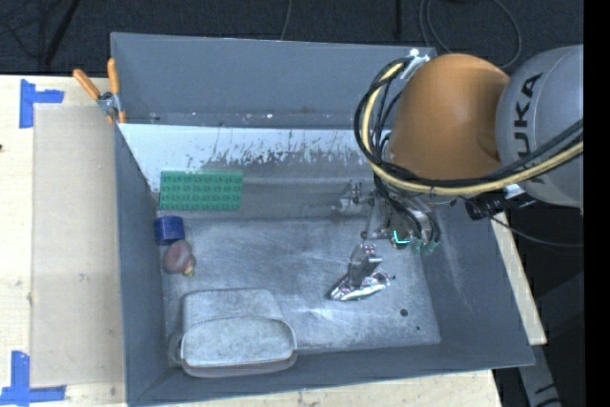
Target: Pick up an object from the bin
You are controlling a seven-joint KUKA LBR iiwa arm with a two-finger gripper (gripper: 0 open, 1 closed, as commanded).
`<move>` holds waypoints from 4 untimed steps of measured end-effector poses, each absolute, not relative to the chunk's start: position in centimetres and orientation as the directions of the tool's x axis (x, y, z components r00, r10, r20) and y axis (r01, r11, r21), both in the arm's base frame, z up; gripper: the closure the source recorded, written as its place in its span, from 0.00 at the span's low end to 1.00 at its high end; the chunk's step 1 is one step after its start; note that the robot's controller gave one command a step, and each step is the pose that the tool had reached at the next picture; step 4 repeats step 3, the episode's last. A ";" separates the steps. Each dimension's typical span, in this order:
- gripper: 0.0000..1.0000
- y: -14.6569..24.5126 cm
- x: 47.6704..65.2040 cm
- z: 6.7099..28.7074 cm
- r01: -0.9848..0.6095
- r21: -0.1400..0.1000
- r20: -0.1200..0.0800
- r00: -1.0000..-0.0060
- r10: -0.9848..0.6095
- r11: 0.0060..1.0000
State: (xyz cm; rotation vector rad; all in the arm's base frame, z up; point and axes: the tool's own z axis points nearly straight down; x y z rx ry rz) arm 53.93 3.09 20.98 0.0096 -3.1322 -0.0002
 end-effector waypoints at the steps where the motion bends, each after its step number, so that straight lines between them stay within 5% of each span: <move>1: 0.00 -2.8 56.1 7.7 -0.162 0.001 0.008 -0.987 -0.162 0.987; 2: 1.00 -2.7 56.3 8.2 -0.160 0.001 0.001 -0.987 -0.160 0.987; 3: 1.00 -4.7 58.6 26.2 -0.406 -0.004 -0.009 -0.914 -0.406 0.914; 4: 1.00 -4.7 58.6 26.2 -0.406 -0.004 -0.009 -0.914 -0.406 0.914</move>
Offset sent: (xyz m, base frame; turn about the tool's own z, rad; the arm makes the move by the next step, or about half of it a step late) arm 0.0236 -0.0576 -0.1280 -0.1586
